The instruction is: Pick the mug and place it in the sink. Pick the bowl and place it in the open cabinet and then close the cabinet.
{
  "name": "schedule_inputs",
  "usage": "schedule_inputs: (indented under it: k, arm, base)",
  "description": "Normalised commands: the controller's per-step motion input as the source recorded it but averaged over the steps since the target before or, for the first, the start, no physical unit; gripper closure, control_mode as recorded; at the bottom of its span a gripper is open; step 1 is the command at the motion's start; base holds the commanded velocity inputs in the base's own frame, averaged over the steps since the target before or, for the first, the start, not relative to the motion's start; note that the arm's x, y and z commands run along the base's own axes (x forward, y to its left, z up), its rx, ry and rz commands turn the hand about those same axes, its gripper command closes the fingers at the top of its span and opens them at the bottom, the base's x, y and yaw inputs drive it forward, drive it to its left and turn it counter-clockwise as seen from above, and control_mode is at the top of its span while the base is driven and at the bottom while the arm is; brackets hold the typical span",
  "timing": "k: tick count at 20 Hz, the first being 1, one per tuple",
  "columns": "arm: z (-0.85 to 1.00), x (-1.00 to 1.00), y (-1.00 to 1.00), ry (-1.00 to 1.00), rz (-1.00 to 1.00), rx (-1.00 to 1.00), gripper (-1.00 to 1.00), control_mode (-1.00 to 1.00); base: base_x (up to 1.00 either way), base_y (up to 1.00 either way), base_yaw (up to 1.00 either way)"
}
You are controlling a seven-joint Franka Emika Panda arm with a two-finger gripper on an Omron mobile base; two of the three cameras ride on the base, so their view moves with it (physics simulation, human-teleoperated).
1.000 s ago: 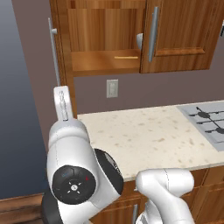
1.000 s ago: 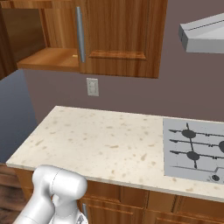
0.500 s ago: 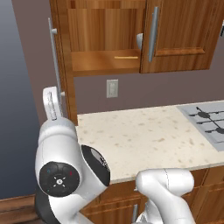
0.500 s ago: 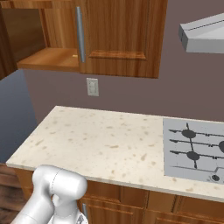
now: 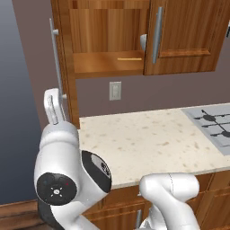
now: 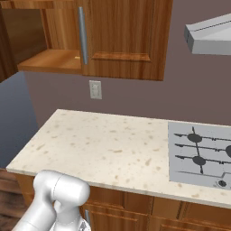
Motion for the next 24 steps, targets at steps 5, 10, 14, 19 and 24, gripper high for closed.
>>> schedule_inputs:
  k: [5, 10, 14, 19, 24]
  arm:
    - [0.0, 0.17, -0.12, -0.04, -0.14, 0.0, -1.0, -1.0]
    - [0.0, 0.02, -0.47, -0.05, -0.13, 0.0, -1.0, -1.0]
    - [0.0, 0.0, -0.71, -0.09, -0.11, 0.0, -1.0, -1.0]
    - [0.0, 0.1, -0.62, -0.07, -0.08, 0.0, -1.0, -1.0]
    - [0.05, 0.5, -0.42, -0.01, -0.01, 0.0, -1.0, -1.0]
  base:
    - [0.0, 0.0, 0.0]
    - [0.0, 0.0, 0.0]
    - [0.0, 0.0, 0.0]
    - [0.0, 0.0, 0.0]
    - [0.0, 0.0, 0.0]
